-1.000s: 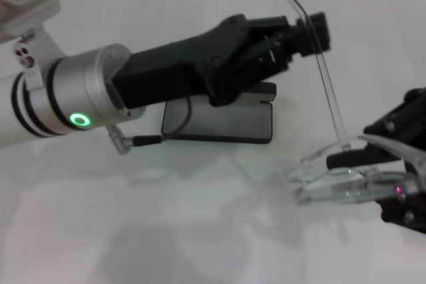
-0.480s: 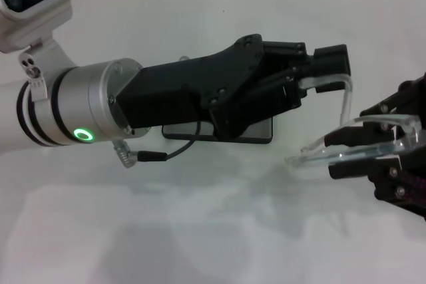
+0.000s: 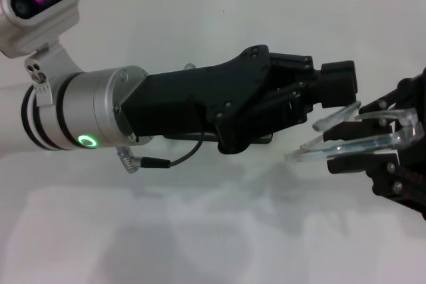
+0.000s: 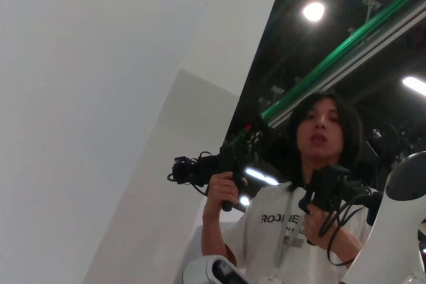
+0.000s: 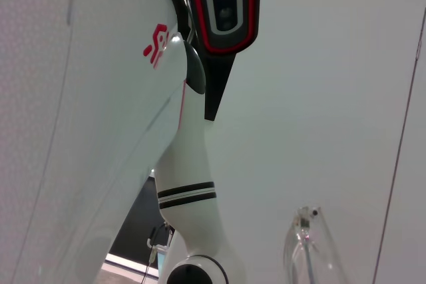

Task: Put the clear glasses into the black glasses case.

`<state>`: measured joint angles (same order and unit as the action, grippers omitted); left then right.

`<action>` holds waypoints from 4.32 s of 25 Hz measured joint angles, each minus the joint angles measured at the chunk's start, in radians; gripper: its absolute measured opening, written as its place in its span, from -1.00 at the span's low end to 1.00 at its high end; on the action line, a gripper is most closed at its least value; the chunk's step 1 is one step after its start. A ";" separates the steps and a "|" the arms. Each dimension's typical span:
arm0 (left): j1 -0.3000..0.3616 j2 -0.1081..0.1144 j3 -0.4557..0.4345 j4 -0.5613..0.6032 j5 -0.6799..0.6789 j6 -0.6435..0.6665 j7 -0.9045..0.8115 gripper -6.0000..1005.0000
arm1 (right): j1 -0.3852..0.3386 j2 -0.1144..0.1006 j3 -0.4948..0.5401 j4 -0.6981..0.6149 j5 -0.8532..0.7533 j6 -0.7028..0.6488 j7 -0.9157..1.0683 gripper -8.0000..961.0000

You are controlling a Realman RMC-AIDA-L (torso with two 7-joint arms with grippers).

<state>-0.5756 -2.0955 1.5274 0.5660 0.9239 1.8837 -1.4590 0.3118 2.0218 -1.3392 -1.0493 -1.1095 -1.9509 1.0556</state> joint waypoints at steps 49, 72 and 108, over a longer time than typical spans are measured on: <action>0.194 0.103 -0.448 0.117 0.217 -0.035 0.095 -0.83 | -0.033 -0.002 -0.036 -0.322 -0.385 0.223 0.459 -0.75; 0.314 0.034 -0.633 0.178 0.318 -0.040 0.136 -0.84 | 0.631 0.002 -0.147 -0.036 -1.041 0.480 0.936 -0.75; 0.303 0.012 -0.673 0.115 0.312 -0.041 0.211 -0.84 | 0.744 0.006 -0.356 0.301 -0.901 0.814 0.845 -0.75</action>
<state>-0.2728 -2.0837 0.8543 0.6813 1.2362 1.8429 -1.2483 1.0558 2.0279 -1.6949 -0.7486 -2.0109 -1.1368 1.9001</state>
